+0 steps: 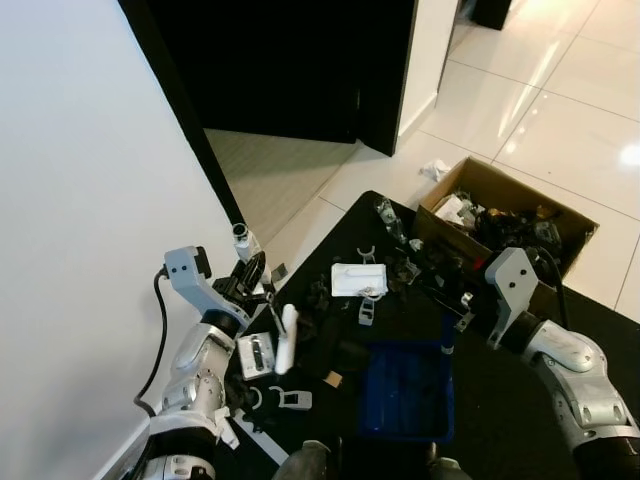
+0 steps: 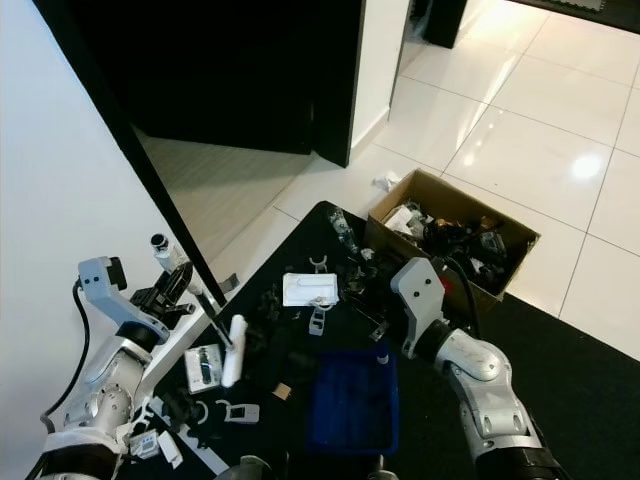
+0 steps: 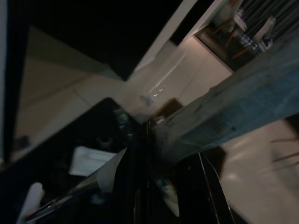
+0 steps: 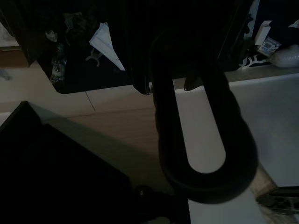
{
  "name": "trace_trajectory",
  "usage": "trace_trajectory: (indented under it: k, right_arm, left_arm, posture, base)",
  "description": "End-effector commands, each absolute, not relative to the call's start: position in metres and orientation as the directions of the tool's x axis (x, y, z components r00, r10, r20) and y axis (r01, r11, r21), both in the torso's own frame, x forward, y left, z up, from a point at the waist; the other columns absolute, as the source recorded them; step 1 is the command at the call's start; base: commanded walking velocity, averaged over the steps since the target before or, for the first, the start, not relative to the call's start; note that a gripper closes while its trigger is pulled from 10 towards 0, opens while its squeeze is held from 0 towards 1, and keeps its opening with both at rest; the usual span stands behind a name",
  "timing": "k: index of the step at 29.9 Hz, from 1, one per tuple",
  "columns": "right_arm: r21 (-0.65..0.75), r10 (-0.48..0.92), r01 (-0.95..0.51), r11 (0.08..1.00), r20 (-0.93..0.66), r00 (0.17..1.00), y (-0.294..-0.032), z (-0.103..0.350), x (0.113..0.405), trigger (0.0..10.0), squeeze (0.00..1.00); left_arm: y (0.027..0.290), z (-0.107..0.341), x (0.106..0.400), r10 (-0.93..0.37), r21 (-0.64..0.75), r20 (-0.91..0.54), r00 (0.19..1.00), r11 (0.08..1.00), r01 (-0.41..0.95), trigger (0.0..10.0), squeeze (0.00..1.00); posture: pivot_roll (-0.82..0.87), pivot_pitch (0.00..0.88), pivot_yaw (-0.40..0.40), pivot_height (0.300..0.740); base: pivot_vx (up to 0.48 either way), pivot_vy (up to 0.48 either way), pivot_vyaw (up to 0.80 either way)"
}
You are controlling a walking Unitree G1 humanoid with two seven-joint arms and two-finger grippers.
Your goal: Sweep floor
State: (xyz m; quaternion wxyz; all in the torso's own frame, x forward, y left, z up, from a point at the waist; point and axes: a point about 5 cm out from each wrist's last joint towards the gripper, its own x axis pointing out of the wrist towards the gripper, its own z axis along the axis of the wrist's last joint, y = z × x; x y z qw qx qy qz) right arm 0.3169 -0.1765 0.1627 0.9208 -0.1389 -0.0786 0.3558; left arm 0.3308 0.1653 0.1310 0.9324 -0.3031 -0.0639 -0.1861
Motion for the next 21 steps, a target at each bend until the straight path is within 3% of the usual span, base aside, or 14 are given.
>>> trace_trajectory:
  k: [1,10,21]
  right_arm:
    - [-0.223,0.722,-0.703,0.675,0.002,0.692,-0.161,0.142,0.31,10.0,0.0]
    - [-0.222,0.712,-0.692,0.687,0.01,0.703,-0.163,0.143,0.311,10.0,0.0]
    - [-0.226,0.711,-0.69,0.688,0.016,0.703,-0.16,0.144,0.314,10.0,0.0]
  left_arm:
    - [0.129,0.111,0.319,-0.432,-0.691,0.169,0.886,0.589,0.419,10.0,0.36]
    - [0.09,0.112,0.276,-0.585,-0.768,0.141,0.799,0.444,0.461,10.0,0.36]
    - [0.071,0.146,0.258,-0.634,-0.809,0.189,0.75,0.333,0.485,10.0,0.35]
  posture:
    - [0.03,0.378,0.102,0.74]
    - [0.04,0.371,0.11,0.74]
    - [0.05,0.352,0.112,0.74]
  base:
    - [0.0,0.0,0.0]
    - [0.0,0.0,0.0]
    - [0.0,0.0,0.0]
